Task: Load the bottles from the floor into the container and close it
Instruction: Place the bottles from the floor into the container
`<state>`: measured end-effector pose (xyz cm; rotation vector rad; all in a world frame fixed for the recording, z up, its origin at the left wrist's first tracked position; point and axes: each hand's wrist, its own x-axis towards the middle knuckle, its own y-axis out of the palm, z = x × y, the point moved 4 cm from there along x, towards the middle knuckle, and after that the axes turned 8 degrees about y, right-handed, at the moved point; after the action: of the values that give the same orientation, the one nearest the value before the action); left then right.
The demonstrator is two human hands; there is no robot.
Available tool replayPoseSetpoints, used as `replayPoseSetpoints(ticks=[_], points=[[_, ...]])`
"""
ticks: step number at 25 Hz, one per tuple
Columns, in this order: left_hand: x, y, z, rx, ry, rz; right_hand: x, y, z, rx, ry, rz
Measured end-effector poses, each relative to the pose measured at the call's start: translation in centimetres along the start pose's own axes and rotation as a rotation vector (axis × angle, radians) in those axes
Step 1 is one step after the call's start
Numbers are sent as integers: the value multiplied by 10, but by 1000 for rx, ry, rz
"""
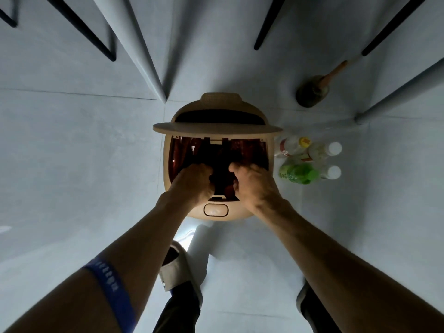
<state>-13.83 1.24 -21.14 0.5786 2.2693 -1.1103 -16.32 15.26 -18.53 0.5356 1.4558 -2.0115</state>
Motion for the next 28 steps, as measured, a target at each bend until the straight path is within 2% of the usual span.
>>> replayPoseSetpoints(ticks=[2,4,6,8,11,14,16,19,22,24,28], points=[[-17,-11,-24,-28,34,-140,-29,-14,-11,132,-47,-171],[-42,-13,-73,62,158,-271,-59,-26,-37,208,-35,-349],[-58,3,-125,111,328,-292,-75,-28,-70,246,51,-438],[-50,35,-168,96,432,-254,-76,-28,-116,255,189,-446],[-3,84,-196,82,325,-239,-52,-24,-184,104,301,-416],[63,133,-202,232,263,-206,-8,-10,-243,-116,261,-272],[96,157,-198,230,225,-180,19,-2,-268,-150,202,-240],[117,172,-184,115,164,-276,36,6,-281,-115,135,-278],[100,171,-183,179,218,-193,17,2,-274,-18,124,-306],[72,156,-189,178,222,-197,-12,-15,-256,73,142,-343],[-16,100,-203,-247,253,-235,-96,-63,-201,257,143,-442]])
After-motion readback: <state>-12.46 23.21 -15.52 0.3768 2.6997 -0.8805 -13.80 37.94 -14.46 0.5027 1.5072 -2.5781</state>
